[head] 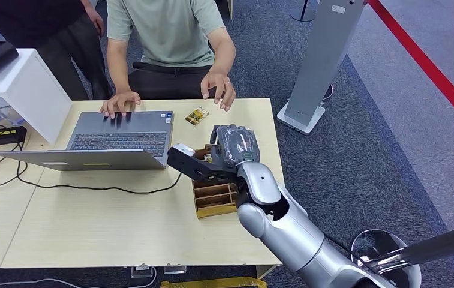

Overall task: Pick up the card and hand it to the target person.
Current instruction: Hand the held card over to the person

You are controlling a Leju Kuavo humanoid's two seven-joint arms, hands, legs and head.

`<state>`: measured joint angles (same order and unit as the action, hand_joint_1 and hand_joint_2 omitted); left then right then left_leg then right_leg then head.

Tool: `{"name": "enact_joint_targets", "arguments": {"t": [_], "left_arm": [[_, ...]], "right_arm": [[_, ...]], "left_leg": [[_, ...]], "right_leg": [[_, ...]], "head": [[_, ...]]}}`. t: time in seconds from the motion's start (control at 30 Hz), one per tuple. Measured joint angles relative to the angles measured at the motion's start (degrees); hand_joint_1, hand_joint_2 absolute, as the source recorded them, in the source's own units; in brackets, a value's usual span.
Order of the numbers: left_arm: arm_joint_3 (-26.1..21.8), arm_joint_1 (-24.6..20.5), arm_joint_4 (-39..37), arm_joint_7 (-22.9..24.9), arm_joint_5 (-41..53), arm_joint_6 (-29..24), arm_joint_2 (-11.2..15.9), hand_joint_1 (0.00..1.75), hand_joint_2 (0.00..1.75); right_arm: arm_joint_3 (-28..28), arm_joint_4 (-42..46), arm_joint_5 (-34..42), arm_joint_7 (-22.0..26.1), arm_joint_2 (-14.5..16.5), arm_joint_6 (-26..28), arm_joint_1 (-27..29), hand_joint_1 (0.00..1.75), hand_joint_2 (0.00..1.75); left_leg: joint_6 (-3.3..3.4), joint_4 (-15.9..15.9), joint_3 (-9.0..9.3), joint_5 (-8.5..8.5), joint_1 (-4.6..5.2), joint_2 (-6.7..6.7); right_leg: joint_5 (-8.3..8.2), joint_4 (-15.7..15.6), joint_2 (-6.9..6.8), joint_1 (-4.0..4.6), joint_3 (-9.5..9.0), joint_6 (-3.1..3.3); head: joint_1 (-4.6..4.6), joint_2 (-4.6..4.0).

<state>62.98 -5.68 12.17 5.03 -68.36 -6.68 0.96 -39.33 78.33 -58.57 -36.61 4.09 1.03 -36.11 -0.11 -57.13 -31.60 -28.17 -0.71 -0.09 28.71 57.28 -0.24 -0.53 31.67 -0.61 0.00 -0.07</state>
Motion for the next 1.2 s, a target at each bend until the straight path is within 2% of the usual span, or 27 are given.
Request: {"name": "enact_joint_targets", "arguments": {"t": [0.2, 0.33, 0.7, 1.1, 1.2], "left_arm": [[0.3, -0.2, 0.0, -0.6, 0.4, 0.5, 0.0, 0.00, 0.00], [0.5, -0.3, 0.0, -0.6, 0.2, 0.7, 0.0, 0.00, 0.00], [1.0, -0.3, 0.0, -0.4, -0.1, 0.7, 0.0, 0.00, 0.00], [1.4, -0.3, 0.0, -0.4, 0.0, 0.7, 0.0, 0.00, 0.00], [1.5, -0.3, 0.0, -0.5, -0.1, 0.7, 0.0, 0.00, 0.00]], "right_arm": [[-1.9, -8.3, 0.1, 7.7, 1.6, 10.5, -11.7, 1.75, 1.75], [-3.0, -15.2, -0.6, 10.5, 3.3, 12.9, -15.9, 1.75, 1.75], [-4.9, -29.8, -0.3, 12.7, 6.7, 16.1, -18.2, 1.75, 1.75], [-5.6, -37.3, 0.0, 12.6, 7.6, 16.1, -18.8, 1.75, 1.75], [-5.7, -38.2, 0.2, 12.6, 7.7, 16.1, -18.9, 0.44, 1.75]], "left_leg": [[0.00, 0.0, -0.06, 0.01, 0.00, -0.01], [0.00, 0.0, -0.10, 0.01, -0.01, -0.02], [0.00, 0.0, -0.14, 0.01, 0.00, -0.02], [0.00, 0.0, -0.14, 0.01, -0.01, -0.02], [0.00, 0.0, -0.14, 0.01, -0.01, -0.01]], "right_leg": [[-0.02, 0.0, -0.03, 0.00, 0.04, 0.03], [-0.01, 0.0, -0.03, 0.01, 0.08, 0.03], [-0.01, 0.0, -0.03, 0.00, 0.14, 0.03], [-0.01, 0.0, -0.02, 0.01, 0.16, 0.03], [-0.01, 0.0, -0.02, 0.01, 0.16, 0.03]], "head": [[-0.02, 0.00], [-0.05, 0.00], [0.03, 0.00], [-0.02, 0.00], [-0.01, 0.00]]}}
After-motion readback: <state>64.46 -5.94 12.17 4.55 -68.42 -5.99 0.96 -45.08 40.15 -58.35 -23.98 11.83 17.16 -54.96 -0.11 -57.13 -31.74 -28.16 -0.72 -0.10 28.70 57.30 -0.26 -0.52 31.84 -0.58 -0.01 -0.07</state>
